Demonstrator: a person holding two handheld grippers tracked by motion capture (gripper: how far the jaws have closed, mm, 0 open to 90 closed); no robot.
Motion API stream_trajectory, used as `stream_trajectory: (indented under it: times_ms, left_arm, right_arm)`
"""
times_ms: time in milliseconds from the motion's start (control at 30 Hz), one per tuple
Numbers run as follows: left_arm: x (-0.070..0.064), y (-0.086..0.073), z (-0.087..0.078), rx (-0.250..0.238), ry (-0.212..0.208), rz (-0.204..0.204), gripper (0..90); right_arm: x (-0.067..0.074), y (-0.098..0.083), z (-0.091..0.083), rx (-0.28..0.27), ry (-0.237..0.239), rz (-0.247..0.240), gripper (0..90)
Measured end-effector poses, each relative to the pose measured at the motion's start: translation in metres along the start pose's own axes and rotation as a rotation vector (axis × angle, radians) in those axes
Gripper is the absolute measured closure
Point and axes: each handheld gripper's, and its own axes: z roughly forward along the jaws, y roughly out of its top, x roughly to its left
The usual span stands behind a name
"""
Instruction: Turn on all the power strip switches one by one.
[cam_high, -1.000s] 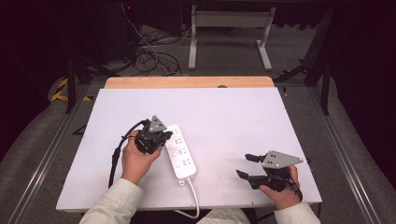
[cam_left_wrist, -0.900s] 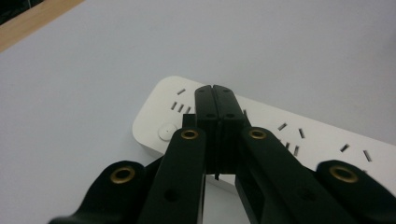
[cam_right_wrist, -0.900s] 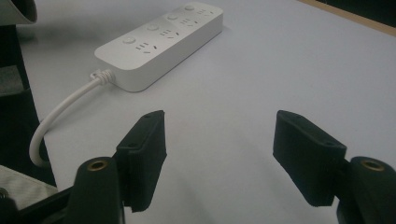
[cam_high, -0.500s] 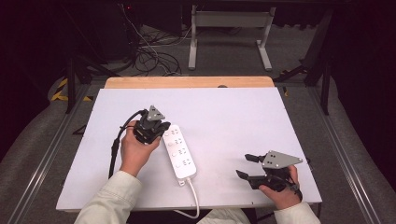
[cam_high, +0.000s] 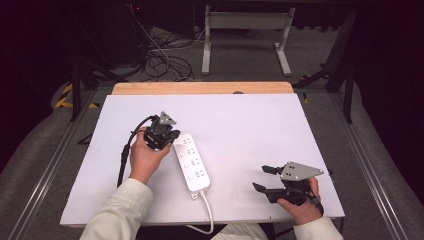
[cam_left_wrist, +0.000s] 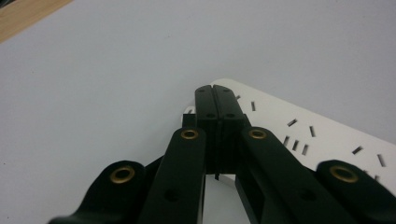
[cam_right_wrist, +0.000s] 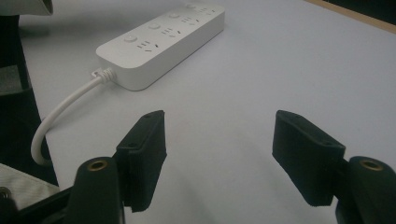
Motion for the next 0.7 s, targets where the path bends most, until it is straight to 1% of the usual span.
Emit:
stream_trajectory:
  times_ms: [100, 200, 300, 567, 700]
  left_arm:
    - [0.001, -0.001, 0.004, 0.012, -0.011, -0.005, 90.0]
    - [0.002, -0.001, 0.007, 0.024, -0.017, -0.001, 90.0]
    - [0.002, -0.002, 0.010, 0.041, -0.036, -0.001, 90.0]
    - [0.002, -0.003, 0.017, 0.084, -0.062, 0.006, 90.0]
    - [0.001, -0.003, 0.019, 0.098, -0.065, 0.005, 90.0]
  right_arm:
    - [0.000, 0.000, 0.000, 0.000, -0.002, 0.000, 35.8]
    - [0.000, 0.000, 0.000, -0.001, 0.001, 0.000, 35.8]
    - [0.000, 0.000, 0.000, -0.001, 0.001, 0.000, 35.8]
    - [-0.001, 0.000, 0.000, 0.000, 0.002, 0.002, 35.8]
    - [-0.001, 0.000, 0.000, 0.000, 0.003, 0.002, 35.8]
